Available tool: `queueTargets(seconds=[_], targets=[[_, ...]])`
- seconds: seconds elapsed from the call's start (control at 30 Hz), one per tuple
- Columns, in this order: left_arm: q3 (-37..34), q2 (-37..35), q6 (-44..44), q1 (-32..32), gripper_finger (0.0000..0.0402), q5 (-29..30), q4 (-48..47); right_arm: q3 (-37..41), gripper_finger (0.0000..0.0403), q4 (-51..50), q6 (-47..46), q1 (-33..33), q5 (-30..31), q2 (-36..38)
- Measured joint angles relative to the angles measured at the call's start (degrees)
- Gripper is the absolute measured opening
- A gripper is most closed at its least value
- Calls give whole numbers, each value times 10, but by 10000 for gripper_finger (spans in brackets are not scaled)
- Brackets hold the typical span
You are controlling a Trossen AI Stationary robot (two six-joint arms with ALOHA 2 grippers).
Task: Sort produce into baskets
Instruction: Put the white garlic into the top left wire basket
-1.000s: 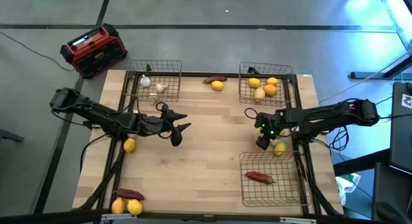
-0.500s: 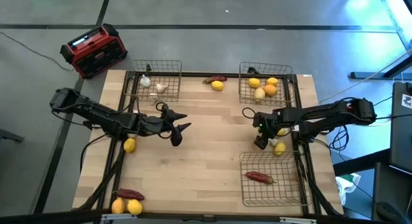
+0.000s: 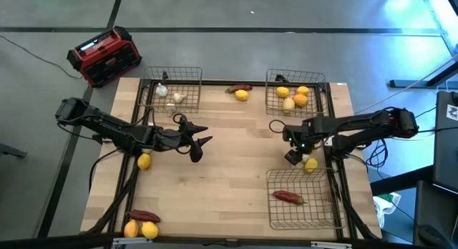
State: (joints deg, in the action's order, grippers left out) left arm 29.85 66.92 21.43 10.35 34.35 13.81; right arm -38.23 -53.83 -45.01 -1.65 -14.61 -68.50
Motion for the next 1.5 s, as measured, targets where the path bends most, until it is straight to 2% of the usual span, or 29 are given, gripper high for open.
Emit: queueTargets(seconds=[0.2, 0.37, 0.53, 0.7, 0.8, 1.07, 1.33, 1.5], targets=[[0, 0, -2, 0, 204, 0, -2, 8, 237, 36, -32, 37, 8, -1], [0, 0, -3, 0, 204, 2, -2, 30, 237, 80, -48, 40, 11, -26], [0, 0, 1, 0, 204, 2, -12, 35, 237, 111, -40, 40, 68, -49], [0, 0, 7, 0, 204, 2, -23, 36, 236, 125, -26, 39, 75, -50], [0, 0, 9, 0, 204, 2, -29, 36, 218, 119, -17, 39, 75, -50], [0, 0, 7, 0, 204, 4, -24, 36, 123, 128, 13, 39, 99, -50], [0, 0, 20, 0, 204, 4, -24, -2, 121, 195, 53, 39, 140, -49], [0, 0, 17, 0, 204, 4, -24, -14, 123, 322, 89, 39, 171, -49]])
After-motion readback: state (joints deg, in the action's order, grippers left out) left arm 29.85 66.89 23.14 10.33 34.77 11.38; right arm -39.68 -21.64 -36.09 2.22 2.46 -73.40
